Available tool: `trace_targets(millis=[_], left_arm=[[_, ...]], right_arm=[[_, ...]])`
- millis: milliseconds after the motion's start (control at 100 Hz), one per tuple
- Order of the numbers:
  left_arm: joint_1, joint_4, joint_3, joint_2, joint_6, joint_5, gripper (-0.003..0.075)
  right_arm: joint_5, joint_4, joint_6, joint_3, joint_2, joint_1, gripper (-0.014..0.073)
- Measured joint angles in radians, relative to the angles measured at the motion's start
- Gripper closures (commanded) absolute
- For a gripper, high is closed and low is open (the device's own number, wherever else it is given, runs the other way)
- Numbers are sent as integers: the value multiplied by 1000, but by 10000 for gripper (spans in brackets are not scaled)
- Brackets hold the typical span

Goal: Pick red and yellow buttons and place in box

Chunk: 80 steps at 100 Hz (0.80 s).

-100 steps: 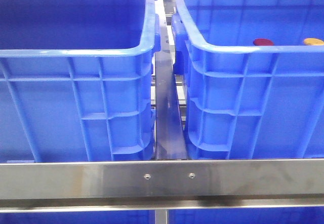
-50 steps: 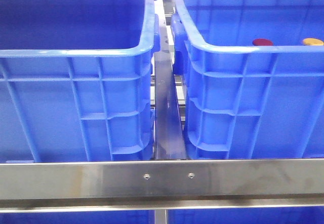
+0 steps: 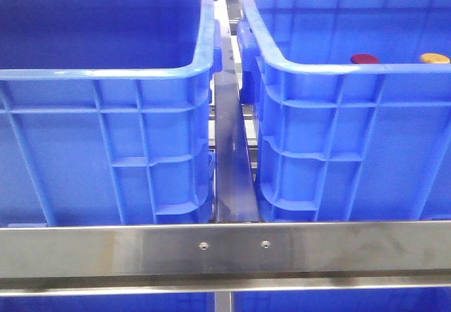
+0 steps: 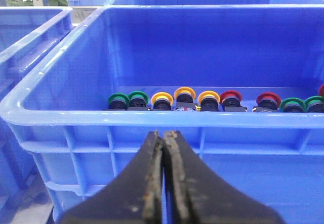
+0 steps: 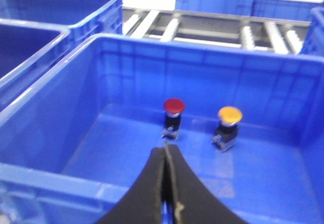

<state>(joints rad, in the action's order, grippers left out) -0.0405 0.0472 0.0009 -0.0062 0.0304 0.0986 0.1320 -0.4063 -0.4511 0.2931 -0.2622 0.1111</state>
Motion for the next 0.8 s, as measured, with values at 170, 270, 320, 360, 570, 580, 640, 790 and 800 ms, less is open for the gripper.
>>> trace_targets(millis=[170,270,320,360,570,580,640,790,800], left_arm=[[0,0,0,0,0,0,740],[0,0,0,0,0,0,740],[0,0,0,0,0,0,740],[0,0,0,0,0,0,740],[0,0,0,0,0,0,740],[0,0,0,0,0,0,740],[0,0,0,0,0,0,740],[0,0,0,0,0,0,740],[0,0,0,0,0,0,740]], right_arm=[[-132,172,192,-41,0,0,662],[-222,274,326,-92,2,0,662],[-249,317,380,-116,9,0,662],[-267,346,412,-132,20,0,662],[-295,395,490,-204,84,-63,662],[-296,398,492,-209,87,-66,662],[-299,406,497,-230,107,-90,662],[-299,406,519,-296,164,-120,662],[-299,406,519,-298,167,-122,662]])
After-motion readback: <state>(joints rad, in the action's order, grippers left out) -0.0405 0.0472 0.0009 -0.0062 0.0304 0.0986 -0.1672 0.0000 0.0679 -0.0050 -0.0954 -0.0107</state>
